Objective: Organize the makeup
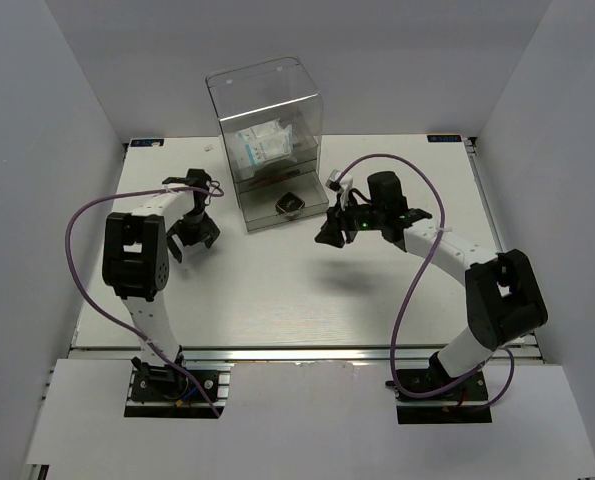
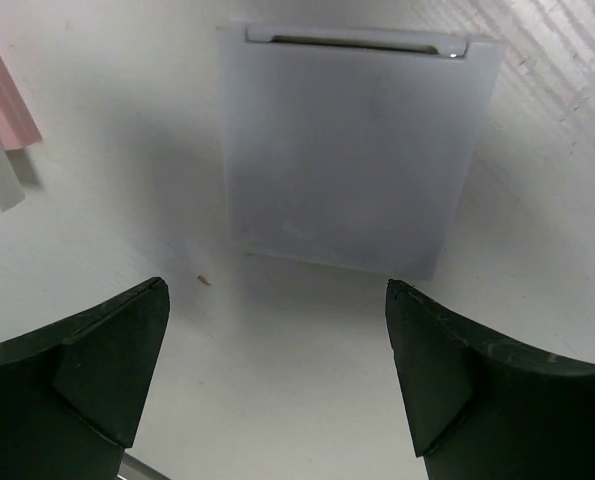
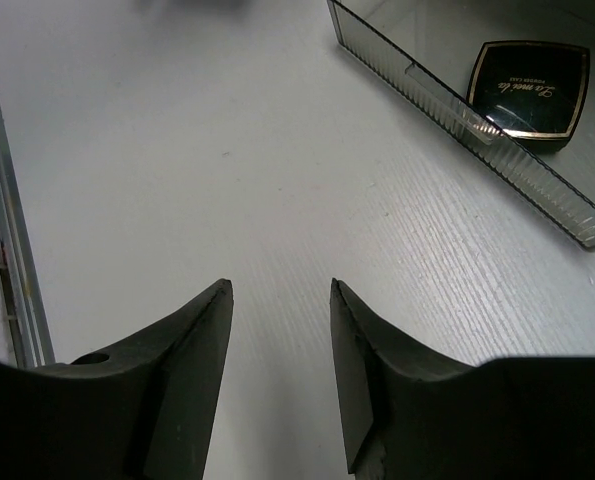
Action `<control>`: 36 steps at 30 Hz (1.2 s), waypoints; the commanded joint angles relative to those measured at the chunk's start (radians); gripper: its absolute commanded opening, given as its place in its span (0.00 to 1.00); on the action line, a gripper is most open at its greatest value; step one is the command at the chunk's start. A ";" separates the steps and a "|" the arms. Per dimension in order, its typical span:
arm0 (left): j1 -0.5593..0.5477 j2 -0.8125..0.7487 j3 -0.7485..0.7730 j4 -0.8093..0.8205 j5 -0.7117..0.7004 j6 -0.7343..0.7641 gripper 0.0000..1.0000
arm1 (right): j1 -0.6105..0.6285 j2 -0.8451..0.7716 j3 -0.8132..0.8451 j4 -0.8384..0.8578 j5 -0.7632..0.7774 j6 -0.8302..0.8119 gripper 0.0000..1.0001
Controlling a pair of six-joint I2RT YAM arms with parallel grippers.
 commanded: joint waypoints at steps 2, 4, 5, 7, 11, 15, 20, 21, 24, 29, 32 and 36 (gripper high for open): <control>0.007 0.014 0.059 0.031 0.003 0.050 0.98 | -0.006 -0.052 -0.024 0.019 -0.032 0.007 0.50; 0.008 0.028 0.078 0.042 0.017 0.063 0.98 | -0.007 -0.058 -0.027 0.019 -0.035 0.010 0.50; 0.008 0.036 0.084 0.045 0.023 0.067 0.98 | -0.006 -0.060 -0.030 0.018 -0.033 0.008 0.50; 0.011 0.056 0.098 0.048 0.037 0.070 0.98 | -0.007 -0.063 -0.032 0.018 -0.030 0.010 0.50; 0.024 0.076 0.105 0.062 0.064 0.064 0.98 | -0.007 -0.066 -0.035 0.016 -0.030 0.010 0.50; 0.044 0.077 0.090 0.085 0.104 0.055 0.98 | -0.006 -0.067 -0.036 0.016 -0.030 0.010 0.50; 0.074 0.063 0.046 0.142 0.179 0.033 0.98 | -0.009 -0.060 -0.033 0.019 -0.032 0.010 0.50; 0.083 0.060 0.039 0.151 0.193 0.030 0.98 | -0.007 -0.061 -0.033 0.018 -0.032 0.008 0.50; 0.091 0.059 0.030 0.183 0.237 0.017 0.98 | -0.007 -0.060 -0.032 0.019 -0.032 0.010 0.50; 0.094 0.066 0.029 0.206 0.274 -0.006 0.98 | -0.007 -0.057 -0.032 0.023 -0.033 0.010 0.50; 0.100 0.068 0.019 0.222 0.297 -0.034 0.98 | -0.007 -0.057 -0.032 0.024 -0.032 0.012 0.51; 0.110 0.068 0.001 0.261 0.345 -0.091 0.98 | -0.007 -0.057 -0.032 0.024 -0.032 0.012 0.51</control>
